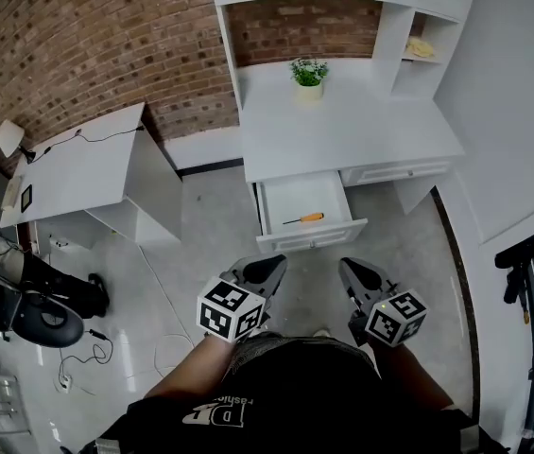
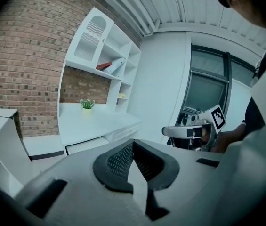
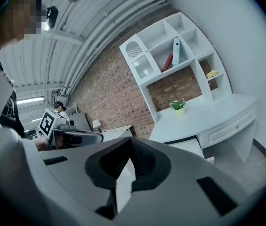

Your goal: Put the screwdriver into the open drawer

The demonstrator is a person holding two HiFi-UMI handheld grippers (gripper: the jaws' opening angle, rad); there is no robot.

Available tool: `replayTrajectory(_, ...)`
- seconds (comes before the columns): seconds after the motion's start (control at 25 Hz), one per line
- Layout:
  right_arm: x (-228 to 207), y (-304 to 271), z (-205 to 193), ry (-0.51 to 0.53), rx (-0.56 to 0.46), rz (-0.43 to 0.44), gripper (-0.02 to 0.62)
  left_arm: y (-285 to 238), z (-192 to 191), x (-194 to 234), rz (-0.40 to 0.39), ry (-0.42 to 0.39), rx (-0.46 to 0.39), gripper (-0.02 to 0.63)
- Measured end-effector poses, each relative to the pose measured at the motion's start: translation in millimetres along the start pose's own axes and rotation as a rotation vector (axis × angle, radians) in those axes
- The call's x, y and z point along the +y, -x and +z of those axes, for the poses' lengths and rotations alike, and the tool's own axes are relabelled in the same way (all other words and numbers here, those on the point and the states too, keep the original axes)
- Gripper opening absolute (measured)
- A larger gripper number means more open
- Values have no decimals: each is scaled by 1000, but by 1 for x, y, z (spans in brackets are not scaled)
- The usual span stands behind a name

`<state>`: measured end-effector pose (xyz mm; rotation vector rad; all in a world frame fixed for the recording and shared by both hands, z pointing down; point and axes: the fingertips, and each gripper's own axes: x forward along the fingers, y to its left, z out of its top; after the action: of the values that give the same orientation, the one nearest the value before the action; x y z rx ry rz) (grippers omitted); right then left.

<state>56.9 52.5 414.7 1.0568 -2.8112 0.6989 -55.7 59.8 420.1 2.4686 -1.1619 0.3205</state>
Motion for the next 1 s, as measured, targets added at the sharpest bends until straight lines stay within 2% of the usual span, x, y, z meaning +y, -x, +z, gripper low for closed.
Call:
replayTrajectory(0.56,14,-27,-5,-31,-5,-84,3,4,-1,33,-82,-23,37,18)
replayTrajectory(1.0,15,-47,-7,-6,32,-99,3,3,-3,51,-84,-14,42,18)
